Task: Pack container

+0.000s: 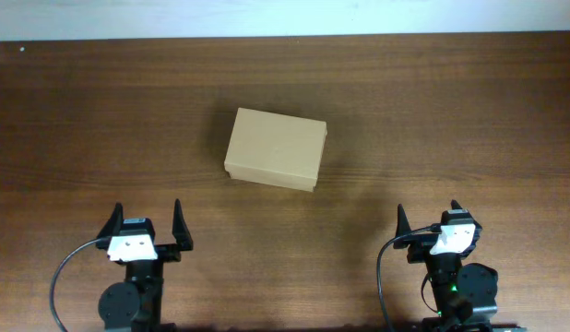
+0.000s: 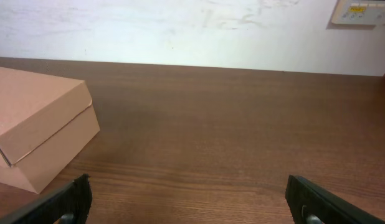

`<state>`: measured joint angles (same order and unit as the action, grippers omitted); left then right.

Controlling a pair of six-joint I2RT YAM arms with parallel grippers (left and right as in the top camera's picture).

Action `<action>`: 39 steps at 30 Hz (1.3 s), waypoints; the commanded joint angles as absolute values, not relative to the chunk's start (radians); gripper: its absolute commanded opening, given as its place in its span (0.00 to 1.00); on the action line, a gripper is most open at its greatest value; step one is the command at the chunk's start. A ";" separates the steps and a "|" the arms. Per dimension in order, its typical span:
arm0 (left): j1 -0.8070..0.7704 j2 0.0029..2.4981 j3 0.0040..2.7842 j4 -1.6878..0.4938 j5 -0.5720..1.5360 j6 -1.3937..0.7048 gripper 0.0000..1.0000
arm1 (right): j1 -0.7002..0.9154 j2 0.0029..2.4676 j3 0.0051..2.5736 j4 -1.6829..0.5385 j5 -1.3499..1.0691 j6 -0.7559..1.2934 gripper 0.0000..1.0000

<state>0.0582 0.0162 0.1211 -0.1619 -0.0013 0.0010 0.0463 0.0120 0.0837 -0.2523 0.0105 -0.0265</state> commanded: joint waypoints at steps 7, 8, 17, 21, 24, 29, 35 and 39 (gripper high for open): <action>0.054 0.005 0.052 -0.178 -0.008 0.016 1.00 | 0.038 0.003 0.077 -0.253 0.009 -0.018 0.99; 0.054 0.005 0.046 -0.159 -0.007 0.016 1.00 | 0.038 0.003 0.077 -0.253 0.009 -0.018 0.99; 0.053 0.005 0.044 -0.157 -0.008 0.016 1.00 | 0.038 0.003 0.077 -0.253 0.009 -0.017 0.99; 0.053 0.006 0.044 -0.157 -0.008 0.016 1.00 | 0.038 0.003 0.077 -0.253 0.009 -0.017 0.99; 0.053 0.006 0.044 -0.157 -0.008 0.016 1.00 | 0.038 0.003 0.077 -0.253 0.009 -0.018 0.99; 0.053 0.006 0.044 -0.157 -0.008 0.016 1.00 | 0.038 0.003 0.077 -0.253 0.009 -0.017 0.99; 0.053 0.006 0.044 -0.157 -0.008 0.016 1.00 | 0.038 0.003 0.077 -0.253 0.009 -0.017 0.99; 0.053 0.006 0.044 -0.157 -0.008 0.016 1.00 | 0.038 0.003 0.077 -0.253 0.009 -0.017 0.99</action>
<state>0.0582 0.0158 0.0532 -0.1635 -0.0010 0.0010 0.0463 0.0120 0.0837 -0.2523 0.0109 -0.0269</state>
